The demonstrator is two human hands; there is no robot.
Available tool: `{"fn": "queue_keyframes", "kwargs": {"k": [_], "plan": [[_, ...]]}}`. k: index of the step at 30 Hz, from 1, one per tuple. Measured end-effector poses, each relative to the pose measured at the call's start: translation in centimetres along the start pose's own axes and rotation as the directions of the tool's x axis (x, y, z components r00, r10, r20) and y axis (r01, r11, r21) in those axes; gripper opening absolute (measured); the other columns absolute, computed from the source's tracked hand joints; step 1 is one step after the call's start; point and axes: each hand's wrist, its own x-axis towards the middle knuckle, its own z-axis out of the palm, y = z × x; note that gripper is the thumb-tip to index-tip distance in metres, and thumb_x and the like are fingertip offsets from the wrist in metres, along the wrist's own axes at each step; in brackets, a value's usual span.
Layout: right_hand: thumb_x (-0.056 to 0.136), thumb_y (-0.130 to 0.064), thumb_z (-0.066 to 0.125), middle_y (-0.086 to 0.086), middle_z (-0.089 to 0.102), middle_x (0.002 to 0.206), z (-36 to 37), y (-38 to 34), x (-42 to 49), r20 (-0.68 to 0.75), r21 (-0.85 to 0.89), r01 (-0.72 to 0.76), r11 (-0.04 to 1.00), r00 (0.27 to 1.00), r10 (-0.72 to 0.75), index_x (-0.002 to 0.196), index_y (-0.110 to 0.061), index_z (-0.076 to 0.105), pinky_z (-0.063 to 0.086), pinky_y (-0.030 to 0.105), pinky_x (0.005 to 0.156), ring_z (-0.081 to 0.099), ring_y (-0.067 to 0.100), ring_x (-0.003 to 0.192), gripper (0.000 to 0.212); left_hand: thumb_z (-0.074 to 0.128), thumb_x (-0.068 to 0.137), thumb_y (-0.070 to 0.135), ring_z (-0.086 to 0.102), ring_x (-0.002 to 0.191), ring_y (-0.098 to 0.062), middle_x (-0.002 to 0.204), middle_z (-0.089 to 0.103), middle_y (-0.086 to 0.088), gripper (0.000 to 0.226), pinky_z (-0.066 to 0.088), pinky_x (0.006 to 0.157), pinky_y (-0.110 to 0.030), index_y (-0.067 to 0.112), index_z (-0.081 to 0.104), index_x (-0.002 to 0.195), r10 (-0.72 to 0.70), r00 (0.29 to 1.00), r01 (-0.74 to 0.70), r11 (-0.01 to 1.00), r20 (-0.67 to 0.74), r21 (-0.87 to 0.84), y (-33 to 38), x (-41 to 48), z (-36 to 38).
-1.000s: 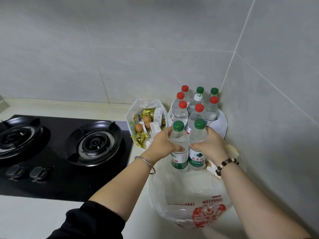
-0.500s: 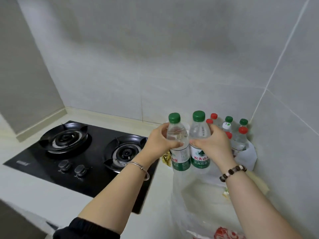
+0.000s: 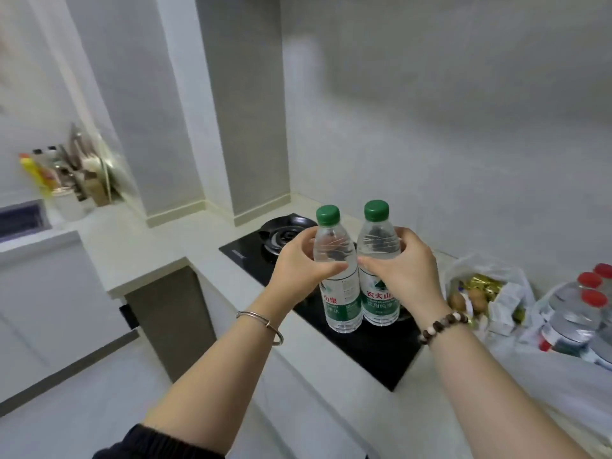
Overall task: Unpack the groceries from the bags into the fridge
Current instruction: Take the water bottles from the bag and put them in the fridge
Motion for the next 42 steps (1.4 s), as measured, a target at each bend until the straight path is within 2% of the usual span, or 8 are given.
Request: {"fn": "queue_keyframes", "kwargs": {"k": [9, 13, 18, 28, 30, 34, 38, 42], "plan": [[0.063, -0.031, 0.086, -0.014, 0.067, 0.084, 18.2, -13.0, -10.1, 0.4, 0.275, 0.114, 0.955, 0.889, -0.221, 0.094, -0.03, 0.059, 0.054, 0.028, 0.07, 0.064, 0.002, 0.079, 0.041, 0.08, 0.071, 0.017, 0.066, 0.088, 0.002, 0.099, 0.068, 0.014, 0.051, 0.054, 0.074, -0.02, 0.029, 0.056, 0.114, -0.083, 0.911, 0.141, 0.983, -0.405, 0.117, -0.2, -14.6, -22.0], [0.066, -0.032, 0.084, -0.015, 0.067, 0.086, 25.1, -19.4, -17.0, 0.516, 0.418, 0.143, 0.897, 0.775, -0.364, 0.101, -0.028, 0.06, 0.046, 0.011, 0.058, 0.062, -0.004, 0.078, 0.042, 0.077, 0.075, 0.018, 0.064, 0.094, -0.003, 0.105, 0.066, 0.01, 0.052, 0.053, 0.077, -0.023, 0.023, 0.055, 0.121, -0.089, 0.794, 0.211, 0.968, -0.601, 0.136, 1.1, -22.8, -30.2], [0.068, -0.037, 0.081, -0.014, 0.067, 0.089, 31.5, -26.7, -26.0, 0.612, 0.554, 0.152, 0.819, 0.593, -0.524, 0.105, -0.028, 0.058, 0.054, 0.021, 0.064, 0.064, 0.001, 0.082, 0.044, 0.073, 0.078, 0.017, 0.067, 0.092, -0.01, 0.101, 0.069, 0.006, 0.043, 0.056, 0.075, -0.029, 0.027, 0.058, 0.117, -0.043, 0.591, 0.258, 0.956, -0.806, 0.139, 3.6, -33.2, -37.8], [0.07, -0.043, 0.076, -0.011, 0.065, 0.084, 36.7, -36.4, -40.1, 0.529, 0.799, 0.122, 0.589, 0.323, -0.785, 0.094, -0.032, 0.056, 0.052, 0.023, 0.063, 0.063, 0.005, 0.076, 0.034, 0.072, 0.06, 0.052, 0.062, 0.109, -0.025, 0.117, 0.065, -0.008, 0.082, 0.053, 0.09, -0.046, 0.014, 0.052, 0.13, 0.148, 0.169, 0.355, 0.913, -0.974, 0.2, 8.9, -48.8, -43.3], [0.069, -0.044, 0.076, -0.013, 0.065, 0.079, 36.8, -38.1, -41.9, 0.5, 0.835, 0.099, 0.541, 0.272, -0.822, 0.088, -0.033, 0.056, 0.051, 0.023, 0.061, 0.062, 0.002, 0.072, 0.03, 0.07, 0.061, 0.049, 0.064, 0.104, -0.022, 0.11, 0.069, -0.004, 0.076, 0.054, 0.087, -0.04, 0.017, 0.055, 0.128, 0.187, 0.097, 0.342, 0.916, -0.978, 0.209, 10.3, -50.5, -43.1], [0.066, -0.053, 0.073, -0.014, 0.066, 0.081, 36.4, -41.2, -44.6, 0.424, 0.895, 0.078, 0.439, 0.162, -0.891, 0.095, -0.026, 0.059, 0.049, 0.019, 0.061, 0.062, 0.0, 0.072, 0.042, 0.069, 0.063, 0.041, 0.069, 0.092, -0.019, 0.096, 0.073, -0.001, 0.03, 0.055, 0.075, -0.031, 0.035, 0.069, 0.093, 0.28, 0.006, 0.343, 0.901, -0.96, 0.265, 13.7, -52.8, -42.6], [0.065, -0.055, 0.07, -0.013, 0.066, 0.082, 35.5, -43.5, -47.1, 0.349, 0.934, 0.049, 0.354, 0.089, -0.933, 0.097, -0.024, 0.06, 0.051, 0.024, 0.064, 0.062, 0.001, 0.074, 0.046, 0.069, 0.066, 0.038, 0.068, 0.095, -0.029, 0.102, 0.071, -0.012, 0.043, 0.056, 0.083, -0.043, 0.027, 0.064, 0.107, 0.37, -0.111, 0.357, 0.881, -0.922, 0.311, 16.2, -55.1, -42.4], [0.065, -0.058, 0.066, -0.008, 0.067, 0.084, 34.6, -44.6, -50.0, 0.291, 0.957, -0.004, 0.291, 0.027, -0.956, 0.1, -0.018, 0.06, 0.051, 0.026, 0.064, 0.063, 0.008, 0.075, 0.053, 0.069, 0.064, 0.041, 0.069, 0.093, -0.027, 0.1, 0.072, -0.01, 0.043, 0.056, 0.081, -0.042, 0.028, 0.063, 0.105, 0.452, -0.203, 0.433, 0.837, -0.869, 0.335, 17.8, -57.5, -41.4]]}}
